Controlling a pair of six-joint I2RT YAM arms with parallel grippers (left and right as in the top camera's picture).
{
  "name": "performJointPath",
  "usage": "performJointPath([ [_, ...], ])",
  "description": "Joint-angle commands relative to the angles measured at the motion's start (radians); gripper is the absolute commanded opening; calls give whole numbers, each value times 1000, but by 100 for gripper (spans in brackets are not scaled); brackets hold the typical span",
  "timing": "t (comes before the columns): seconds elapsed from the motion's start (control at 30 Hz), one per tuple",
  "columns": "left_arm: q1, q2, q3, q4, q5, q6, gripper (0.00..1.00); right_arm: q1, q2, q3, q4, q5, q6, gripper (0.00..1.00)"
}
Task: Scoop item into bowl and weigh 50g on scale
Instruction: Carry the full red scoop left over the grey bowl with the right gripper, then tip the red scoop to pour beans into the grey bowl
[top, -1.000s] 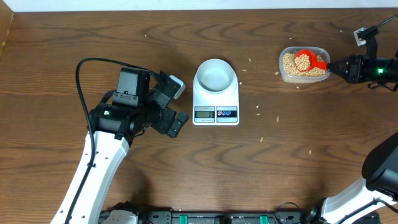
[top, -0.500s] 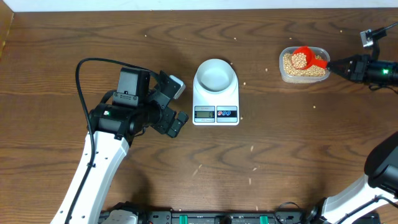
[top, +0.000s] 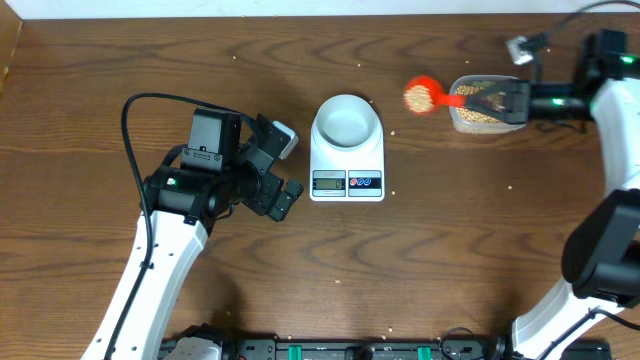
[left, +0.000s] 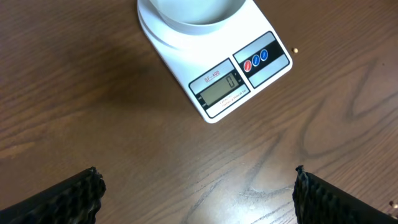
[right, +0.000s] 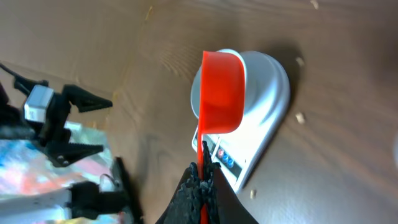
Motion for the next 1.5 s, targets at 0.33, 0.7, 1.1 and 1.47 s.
performJointPath([
  [0.33, -3, -7, 20, -2, 13, 13, 99, 293, 2, 12, 300, 306, 178, 1],
  [0.7, -3, -7, 20, -2, 13, 13, 99, 426, 2, 12, 302, 615, 157, 1],
  [1.1, -3, -7, 20, -2, 13, 13, 99, 547, 2, 12, 330, 800, 121, 1],
  [1.47, -3, -7, 20, -2, 13, 13, 99, 601, -35, 17, 337, 912, 76, 1],
])
